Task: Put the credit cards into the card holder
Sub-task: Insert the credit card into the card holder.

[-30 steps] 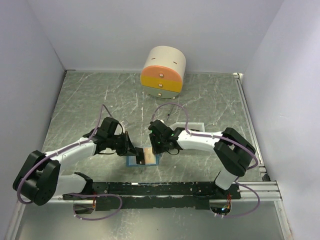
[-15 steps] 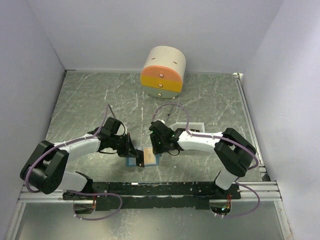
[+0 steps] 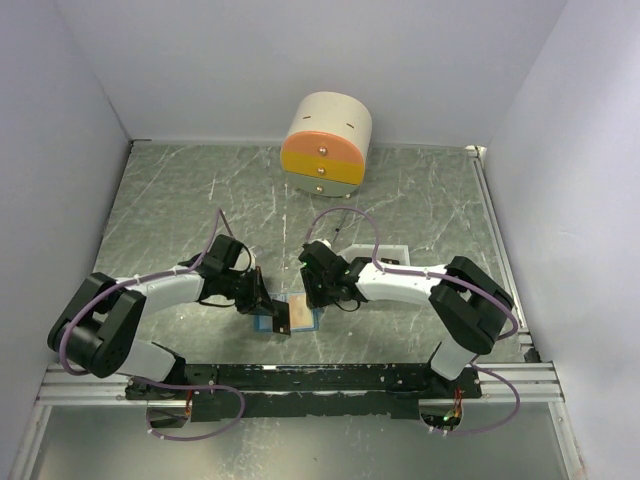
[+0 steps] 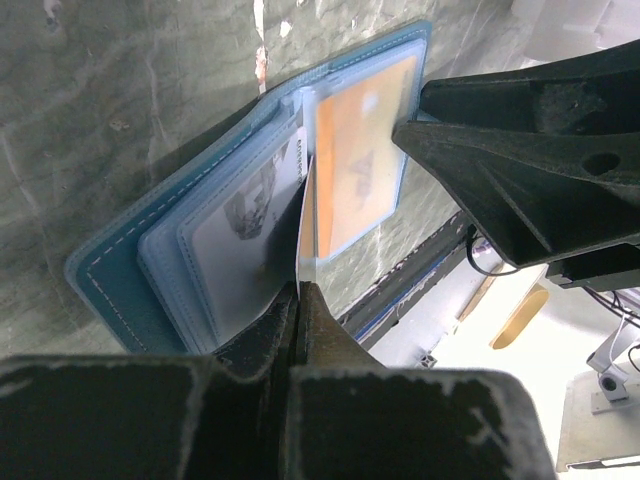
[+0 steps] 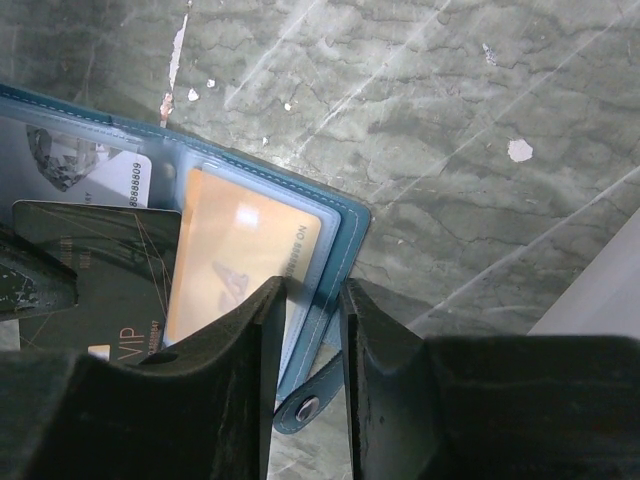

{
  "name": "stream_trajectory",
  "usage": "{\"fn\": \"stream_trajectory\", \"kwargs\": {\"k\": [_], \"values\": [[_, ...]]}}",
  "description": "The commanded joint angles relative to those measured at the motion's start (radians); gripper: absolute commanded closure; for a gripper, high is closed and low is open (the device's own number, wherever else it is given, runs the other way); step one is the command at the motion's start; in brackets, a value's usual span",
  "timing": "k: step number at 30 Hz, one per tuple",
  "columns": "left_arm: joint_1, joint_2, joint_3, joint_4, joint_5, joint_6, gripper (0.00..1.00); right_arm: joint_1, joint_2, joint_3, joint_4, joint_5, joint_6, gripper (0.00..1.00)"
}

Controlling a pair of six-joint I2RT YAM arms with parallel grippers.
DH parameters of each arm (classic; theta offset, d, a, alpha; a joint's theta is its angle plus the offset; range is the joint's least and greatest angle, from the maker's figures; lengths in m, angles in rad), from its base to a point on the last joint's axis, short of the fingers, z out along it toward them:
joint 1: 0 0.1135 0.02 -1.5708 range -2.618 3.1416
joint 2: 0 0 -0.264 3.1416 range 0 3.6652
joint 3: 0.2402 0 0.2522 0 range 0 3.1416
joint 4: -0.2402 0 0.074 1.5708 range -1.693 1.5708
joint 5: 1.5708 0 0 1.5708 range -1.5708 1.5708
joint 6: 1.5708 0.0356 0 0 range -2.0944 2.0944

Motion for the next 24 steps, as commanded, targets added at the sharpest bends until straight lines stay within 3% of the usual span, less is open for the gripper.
{"fn": "stream_trajectory", "kwargs": {"k": [1, 9, 17, 24], "values": [[0.002, 0.019, 0.009, 0.025, -0.015, 0.033, 0.93, 0.004, -0.018, -0.02, -0.001, 0.024, -0.011, 0.72], [0.002, 0.037, 0.038, 0.016, -0.011, 0.043, 0.93, 0.005, -0.021, -0.02, -0.003, 0.024, -0.013, 0.73], [0.002, -0.053, 0.068, -0.05, 0.012, 0.037, 0.93, 0.004, -0.024, -0.028, -0.004, 0.044, -0.024, 0.75], [0.003, -0.007, 0.087, -0.057, 0.019, 0.058, 0.93, 0.004, -0.014, -0.02, -0.002, 0.047, -0.033, 0.76]]}}
